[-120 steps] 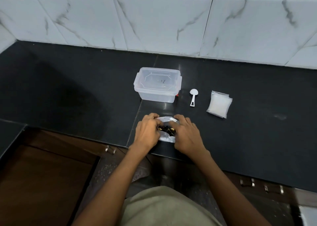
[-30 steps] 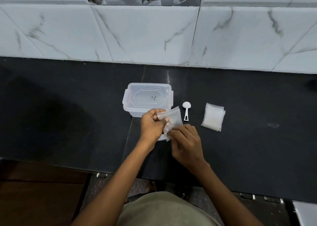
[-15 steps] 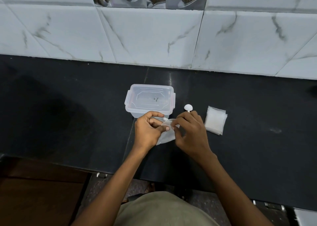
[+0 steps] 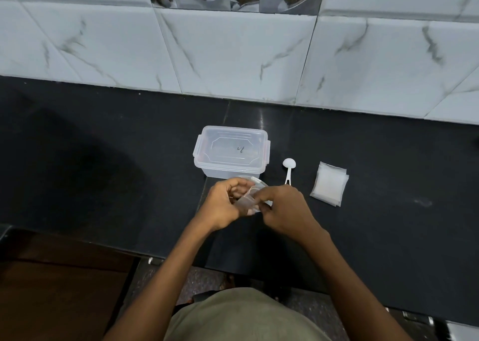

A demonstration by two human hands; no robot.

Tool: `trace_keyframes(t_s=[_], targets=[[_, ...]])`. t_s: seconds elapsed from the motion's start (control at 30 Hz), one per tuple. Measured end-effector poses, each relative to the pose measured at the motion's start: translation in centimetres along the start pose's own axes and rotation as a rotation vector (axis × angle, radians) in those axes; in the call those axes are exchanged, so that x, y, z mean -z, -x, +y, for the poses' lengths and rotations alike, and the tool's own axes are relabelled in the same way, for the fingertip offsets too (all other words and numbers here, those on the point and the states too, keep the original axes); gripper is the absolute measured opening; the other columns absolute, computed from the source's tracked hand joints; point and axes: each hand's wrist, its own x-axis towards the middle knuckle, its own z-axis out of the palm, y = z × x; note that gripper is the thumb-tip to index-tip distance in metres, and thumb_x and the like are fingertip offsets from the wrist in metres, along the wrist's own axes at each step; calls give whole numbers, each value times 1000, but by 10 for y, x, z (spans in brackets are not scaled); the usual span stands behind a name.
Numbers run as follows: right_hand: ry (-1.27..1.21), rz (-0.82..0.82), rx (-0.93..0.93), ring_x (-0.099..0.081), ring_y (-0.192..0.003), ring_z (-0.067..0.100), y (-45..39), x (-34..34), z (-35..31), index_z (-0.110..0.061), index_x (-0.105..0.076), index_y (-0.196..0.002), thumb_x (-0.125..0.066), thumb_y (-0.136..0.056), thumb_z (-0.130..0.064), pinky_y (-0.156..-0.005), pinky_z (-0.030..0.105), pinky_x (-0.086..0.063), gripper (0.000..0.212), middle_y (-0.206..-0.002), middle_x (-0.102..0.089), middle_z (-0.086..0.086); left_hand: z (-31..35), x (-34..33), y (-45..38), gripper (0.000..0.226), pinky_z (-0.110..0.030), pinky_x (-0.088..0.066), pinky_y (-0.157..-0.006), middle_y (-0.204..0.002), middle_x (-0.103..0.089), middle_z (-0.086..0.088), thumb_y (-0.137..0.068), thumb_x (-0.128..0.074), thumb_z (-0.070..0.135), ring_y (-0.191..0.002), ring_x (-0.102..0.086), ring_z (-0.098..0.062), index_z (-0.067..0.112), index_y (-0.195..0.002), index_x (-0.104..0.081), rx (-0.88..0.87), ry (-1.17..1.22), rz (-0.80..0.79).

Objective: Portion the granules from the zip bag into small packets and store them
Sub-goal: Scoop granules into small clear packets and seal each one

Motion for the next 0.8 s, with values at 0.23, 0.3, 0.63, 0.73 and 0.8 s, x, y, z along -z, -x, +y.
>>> trace_keyframes(t_s=[0.23, 0.3, 0.63, 0.73, 0.8], targets=[[-63, -46, 92, -70, -95, 17, 2, -5, -12, -35, -78, -100, -68, -81, -16, -82, 34, -56, 28, -103, -77, -15, -1, 10, 0, 56, -47, -58, -96, -111, -73, -15, -69, -86, -10, -104, -71, -26, 10, -118, -67, 36, 45, -209], [-52, -33, 108, -69, -94, 15, 1, -5, -13, -34, -78, -102, -70, -81, -14, -79, 29, -53, 29, -102, -76, -15, 0, 9, 0, 52, -43, -58, -95, -110, -73, -12, -71, -85, -7, -103, -71, -22, 8, -117, -68, 11, 16, -194], [-80, -80, 111, -66, -82, 14, -7, 2, -16, -41, -68, -119, -58, -90, -18, -76, 33, -52, 39, -94, -75, -11, 3, 12, -1, 50, -53, -58, -94, -104, -71, -19, -72, -80, -13, -98, -71, -26, 5, -116, -63, -20, 30, -272], [2, -50, 152, -64, -76, 20, -7, 4, -19, -41, -72, -118, -61, -90, -17, -68, 32, -48, 39, -88, -75, -6, 3, 15, -4, 53, -56, -58, -91, -109, -71, -20, -72, -81, -13, -103, -71, -37, 6, -118, -63, -8, 13, -250], [47, -47, 168, -63, -72, 24, -8, 4, -18, -39, -76, -115, -59, -90, -17, -66, 32, -47, 37, -82, -75, -2, 3, 17, -6, 52, -53, -61, -86, -104, -73, -17, -73, -81, -12, -93, -74, -31, 9, -117, -64, 33, -45, -269]])
